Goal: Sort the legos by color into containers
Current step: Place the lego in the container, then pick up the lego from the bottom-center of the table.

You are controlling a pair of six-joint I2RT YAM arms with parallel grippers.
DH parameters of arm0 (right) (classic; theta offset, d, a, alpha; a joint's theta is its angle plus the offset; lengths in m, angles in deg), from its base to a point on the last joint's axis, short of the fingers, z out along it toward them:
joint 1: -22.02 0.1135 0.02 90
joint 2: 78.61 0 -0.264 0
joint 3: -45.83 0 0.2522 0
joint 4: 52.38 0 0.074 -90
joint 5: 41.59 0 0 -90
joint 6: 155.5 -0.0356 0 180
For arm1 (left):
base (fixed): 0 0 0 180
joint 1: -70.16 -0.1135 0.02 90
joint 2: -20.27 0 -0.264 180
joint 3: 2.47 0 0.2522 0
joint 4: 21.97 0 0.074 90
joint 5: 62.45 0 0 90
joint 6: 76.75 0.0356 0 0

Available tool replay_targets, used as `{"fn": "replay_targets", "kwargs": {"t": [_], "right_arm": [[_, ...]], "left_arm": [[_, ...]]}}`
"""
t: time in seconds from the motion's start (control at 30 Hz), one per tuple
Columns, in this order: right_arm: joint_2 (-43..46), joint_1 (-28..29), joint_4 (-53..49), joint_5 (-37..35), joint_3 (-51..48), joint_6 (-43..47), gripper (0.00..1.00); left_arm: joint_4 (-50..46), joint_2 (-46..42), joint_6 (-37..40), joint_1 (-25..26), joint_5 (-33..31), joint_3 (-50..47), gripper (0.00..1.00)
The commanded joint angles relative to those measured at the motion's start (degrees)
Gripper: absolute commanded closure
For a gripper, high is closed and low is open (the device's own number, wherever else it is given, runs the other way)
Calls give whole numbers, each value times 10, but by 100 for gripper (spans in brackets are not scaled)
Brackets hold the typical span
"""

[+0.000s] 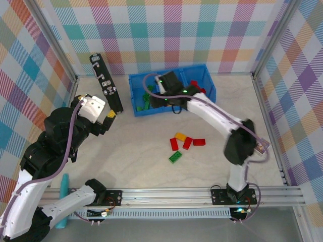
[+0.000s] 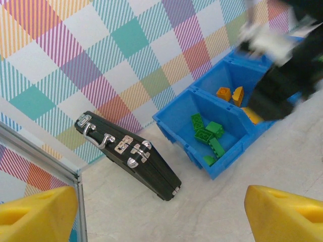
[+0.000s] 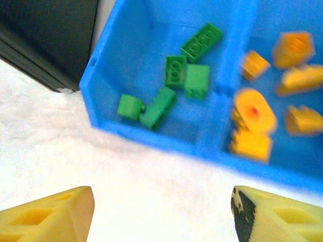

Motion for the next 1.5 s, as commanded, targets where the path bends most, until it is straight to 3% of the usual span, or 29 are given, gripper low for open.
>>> {"fn": "replay_targets", "kwargs": {"t": [0.0,0.03,0.2,0.37,0.6,0.87,1.03,1.27,1.47], "right_arm": [[86,15,-117,-45,-101,-259,26],[110,28,-132,-49,-132,-316,20],[156,76,-150,-22,-254,-518,19],[165,117,-138,-18,-333,-611,19],[152,128,-90,-6,-385,-647,20],[61,129,-56,22,-360,-604,21],[40,132,-65,29,-349,-588,28],[9,132,-87,37,-327,-570,45],[-7,125,-85,49,-322,-553,50]], "left_arm": [[7,0,-5,5,7,-7,14],[7,0,-6,5,10,-8,14],[6,-12,-16,5,25,-14,14],[12,-44,-22,6,33,-27,14],[11,-83,-31,10,45,-36,14],[-10,-103,-32,23,35,-35,14],[-5,-105,-22,37,21,-40,13],[-1,-102,-6,56,-2,-41,13],[-4,-97,-5,57,-7,-33,13]]}}
